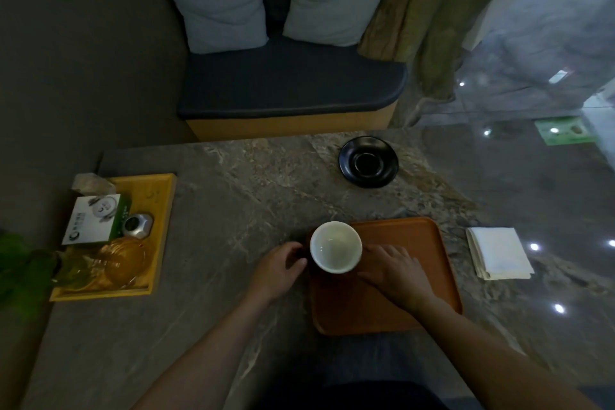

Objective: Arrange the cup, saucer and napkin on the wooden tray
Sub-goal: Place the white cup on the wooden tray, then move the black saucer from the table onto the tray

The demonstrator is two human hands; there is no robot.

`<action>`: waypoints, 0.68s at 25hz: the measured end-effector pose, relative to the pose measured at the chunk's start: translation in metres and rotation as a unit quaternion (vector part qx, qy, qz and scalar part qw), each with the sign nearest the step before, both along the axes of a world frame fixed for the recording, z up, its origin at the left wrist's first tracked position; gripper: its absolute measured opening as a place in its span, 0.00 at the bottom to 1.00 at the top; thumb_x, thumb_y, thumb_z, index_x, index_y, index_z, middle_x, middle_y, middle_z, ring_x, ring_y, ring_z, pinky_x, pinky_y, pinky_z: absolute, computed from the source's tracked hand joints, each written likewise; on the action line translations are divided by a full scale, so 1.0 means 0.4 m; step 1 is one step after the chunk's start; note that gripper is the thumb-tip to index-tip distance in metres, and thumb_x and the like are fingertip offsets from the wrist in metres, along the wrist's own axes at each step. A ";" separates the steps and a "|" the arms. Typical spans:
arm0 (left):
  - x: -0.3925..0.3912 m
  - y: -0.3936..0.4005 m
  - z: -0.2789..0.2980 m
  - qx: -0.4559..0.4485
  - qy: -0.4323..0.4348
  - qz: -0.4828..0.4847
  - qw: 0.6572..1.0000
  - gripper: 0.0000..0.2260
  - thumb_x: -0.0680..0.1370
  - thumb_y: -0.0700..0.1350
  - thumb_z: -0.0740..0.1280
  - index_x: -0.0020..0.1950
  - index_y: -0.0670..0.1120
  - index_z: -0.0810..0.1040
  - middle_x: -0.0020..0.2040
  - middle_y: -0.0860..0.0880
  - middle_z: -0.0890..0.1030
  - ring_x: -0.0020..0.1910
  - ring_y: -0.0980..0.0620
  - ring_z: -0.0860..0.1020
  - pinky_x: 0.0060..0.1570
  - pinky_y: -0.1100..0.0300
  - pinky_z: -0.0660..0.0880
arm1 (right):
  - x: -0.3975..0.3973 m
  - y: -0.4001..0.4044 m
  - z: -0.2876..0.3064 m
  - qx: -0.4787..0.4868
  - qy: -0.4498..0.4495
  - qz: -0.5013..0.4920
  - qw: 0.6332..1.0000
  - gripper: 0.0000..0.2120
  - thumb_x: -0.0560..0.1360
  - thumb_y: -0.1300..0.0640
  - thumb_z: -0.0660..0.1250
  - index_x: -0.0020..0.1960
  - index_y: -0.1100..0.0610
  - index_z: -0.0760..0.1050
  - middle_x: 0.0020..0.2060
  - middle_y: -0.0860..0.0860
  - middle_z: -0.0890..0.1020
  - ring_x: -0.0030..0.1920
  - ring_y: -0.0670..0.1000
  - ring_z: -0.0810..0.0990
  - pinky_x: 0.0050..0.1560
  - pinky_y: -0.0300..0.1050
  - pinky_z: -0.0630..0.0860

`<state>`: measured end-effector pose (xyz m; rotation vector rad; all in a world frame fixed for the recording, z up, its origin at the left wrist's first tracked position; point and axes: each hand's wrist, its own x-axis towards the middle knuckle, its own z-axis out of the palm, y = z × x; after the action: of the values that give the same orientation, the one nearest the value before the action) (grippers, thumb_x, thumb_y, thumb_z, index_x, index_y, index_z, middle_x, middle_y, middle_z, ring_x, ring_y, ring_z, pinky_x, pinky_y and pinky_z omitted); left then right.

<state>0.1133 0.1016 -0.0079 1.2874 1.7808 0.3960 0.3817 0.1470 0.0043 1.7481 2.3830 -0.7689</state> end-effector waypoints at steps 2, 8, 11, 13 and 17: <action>-0.008 0.008 0.013 0.009 0.032 -0.022 0.999 0.18 0.78 0.52 0.66 0.68 0.49 0.73 0.64 0.48 0.78 0.61 0.51 0.77 0.61 0.49 0.75 | 0.028 0.011 0.009 0.017 -0.048 0.040 0.998 0.27 0.74 0.33 0.60 0.69 0.45 0.67 0.66 0.48 0.73 0.67 0.54 0.67 0.58 0.53 0.69; -0.036 0.082 0.072 0.000 0.193 -0.153 0.969 0.12 0.78 0.54 0.65 0.57 0.50 0.79 0.56 0.47 0.79 0.57 0.48 0.77 0.56 0.54 0.73 | 0.150 0.097 0.060 0.033 -0.112 0.131 0.985 0.22 0.77 0.37 0.57 0.66 0.48 0.70 0.65 0.50 0.74 0.66 0.55 0.69 0.62 0.54 0.69; -0.018 0.139 0.100 -0.030 0.250 -0.181 0.951 0.12 0.78 0.55 0.63 0.55 0.51 0.79 0.56 0.47 0.80 0.56 0.47 0.77 0.56 0.52 0.73 | 0.216 0.154 0.075 0.022 -0.126 0.160 0.979 0.22 0.78 0.38 0.57 0.67 0.49 0.70 0.67 0.51 0.73 0.68 0.56 0.67 0.65 0.56 0.67; 0.015 0.179 0.118 -0.055 0.262 -0.202 0.942 0.12 0.78 0.55 0.62 0.54 0.50 0.78 0.56 0.46 0.79 0.54 0.47 0.76 0.56 0.49 0.74 | 0.250 0.193 0.081 0.015 -0.132 0.176 0.975 0.22 0.78 0.39 0.57 0.67 0.49 0.70 0.67 0.52 0.73 0.68 0.56 0.67 0.64 0.56 0.67; 0.077 0.238 0.127 -0.075 0.283 -0.206 0.934 0.11 0.79 0.53 0.60 0.56 0.51 0.78 0.55 0.48 0.79 0.50 0.51 0.75 0.48 0.55 0.74 | 0.290 0.264 0.085 0.020 -0.132 0.197 0.971 0.21 0.77 0.41 0.58 0.66 0.49 0.70 0.64 0.52 0.74 0.65 0.56 0.70 0.60 0.56 0.68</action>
<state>0.1442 0.1967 0.0431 1.7260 1.8731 -0.3817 0.4978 0.2526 0.0382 1.2295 2.4509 -0.4062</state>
